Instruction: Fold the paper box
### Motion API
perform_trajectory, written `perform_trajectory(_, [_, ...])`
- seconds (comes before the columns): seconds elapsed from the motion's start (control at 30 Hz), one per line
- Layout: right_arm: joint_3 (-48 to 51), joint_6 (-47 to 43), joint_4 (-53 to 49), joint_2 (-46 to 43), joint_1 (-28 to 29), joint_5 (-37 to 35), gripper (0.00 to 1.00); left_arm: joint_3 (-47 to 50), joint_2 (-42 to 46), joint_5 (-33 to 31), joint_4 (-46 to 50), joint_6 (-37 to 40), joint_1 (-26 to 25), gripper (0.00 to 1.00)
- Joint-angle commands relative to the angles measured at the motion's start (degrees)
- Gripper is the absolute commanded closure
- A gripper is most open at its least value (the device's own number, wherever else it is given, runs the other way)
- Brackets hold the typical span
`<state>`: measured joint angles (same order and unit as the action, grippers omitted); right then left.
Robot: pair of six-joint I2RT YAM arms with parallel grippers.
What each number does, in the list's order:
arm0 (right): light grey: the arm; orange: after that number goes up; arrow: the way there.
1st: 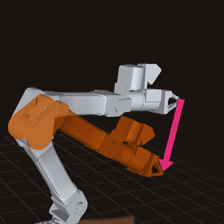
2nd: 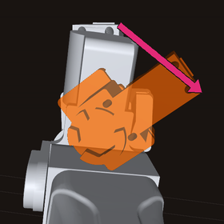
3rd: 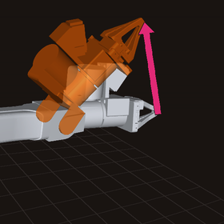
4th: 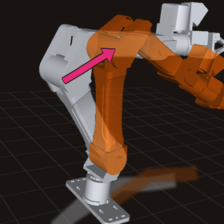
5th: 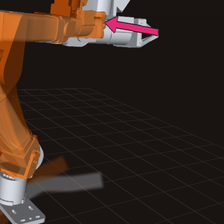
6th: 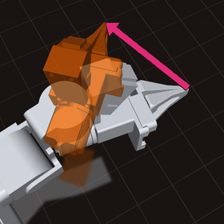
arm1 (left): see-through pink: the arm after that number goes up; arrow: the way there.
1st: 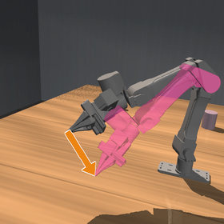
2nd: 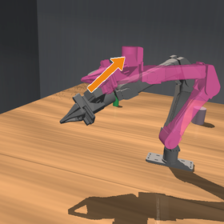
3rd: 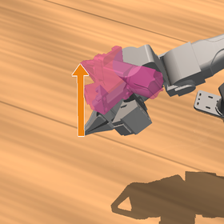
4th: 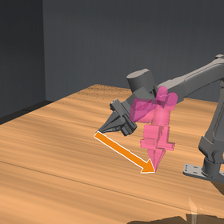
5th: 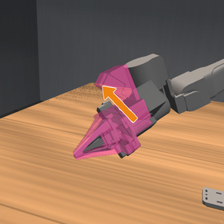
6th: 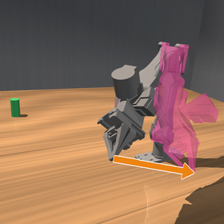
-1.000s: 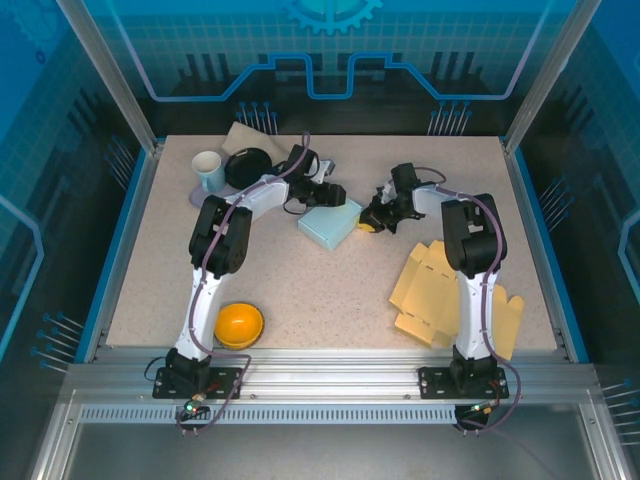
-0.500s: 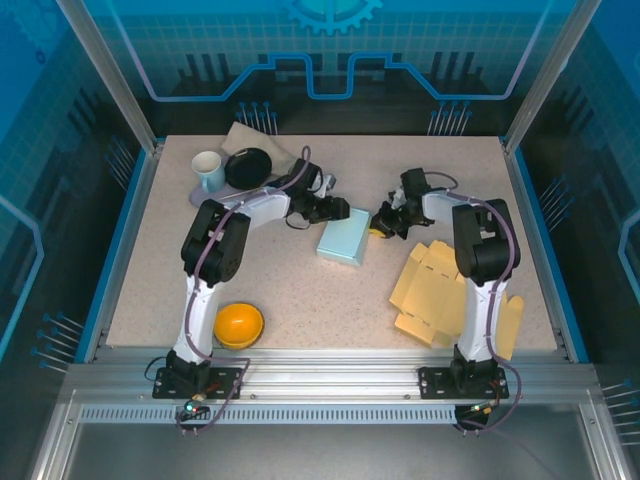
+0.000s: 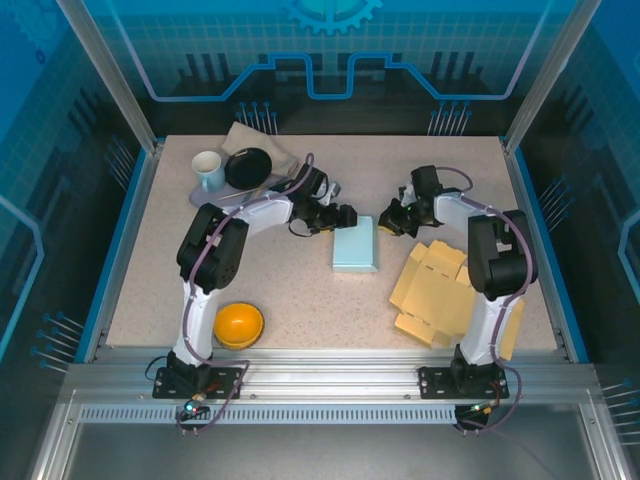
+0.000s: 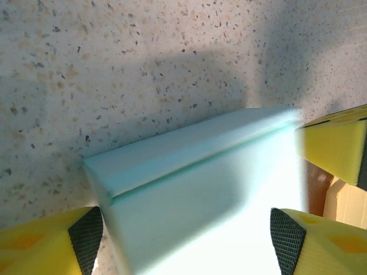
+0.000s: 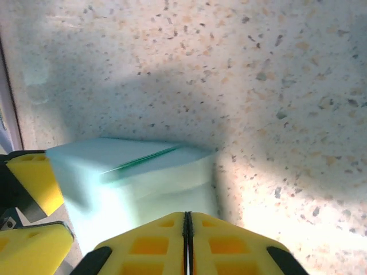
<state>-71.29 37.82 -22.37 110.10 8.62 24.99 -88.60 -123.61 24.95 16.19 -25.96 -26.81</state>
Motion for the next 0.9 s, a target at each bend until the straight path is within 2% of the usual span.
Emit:
perform_trajectory(0.0, [1.14,-2.21,-4.42,-2.65,0.34,-2.15,0.88,1.39,4.51,-0.70,1.32,-1.55,-0.22,0.19])
perform_trajectory(0.17, [2.42,-3.80,-6.37,-3.99,0.19,-3.88,0.89,4.18,6.94,-4.31,2.33,-2.65,0.02,0.18])
perform_trajectory(0.3, [5.37,-5.40,-7.19,-7.60,0.48,-2.49,0.89,8.41,10.89,-5.76,4.20,-4.13,-0.57,0.20])
perform_trajectory(0.53, [8.24,-12.27,-12.80,-10.13,2.22,-2.00,0.89,18.49,15.20,-6.67,3.11,-7.85,-5.93,0.20])
perform_trajectory(0.7, [11.19,-12.68,-10.79,-9.78,2.81,-0.20,0.90,20.43,15.29,-7.36,0.46,-11.27,-9.45,0.21])
perform_trajectory(0.87, [13.01,-11.79,-8.43,-8.69,3.89,2.23,0.90,20.93,14.50,-8.67,0.25,-13.04,-10.36,0.22])
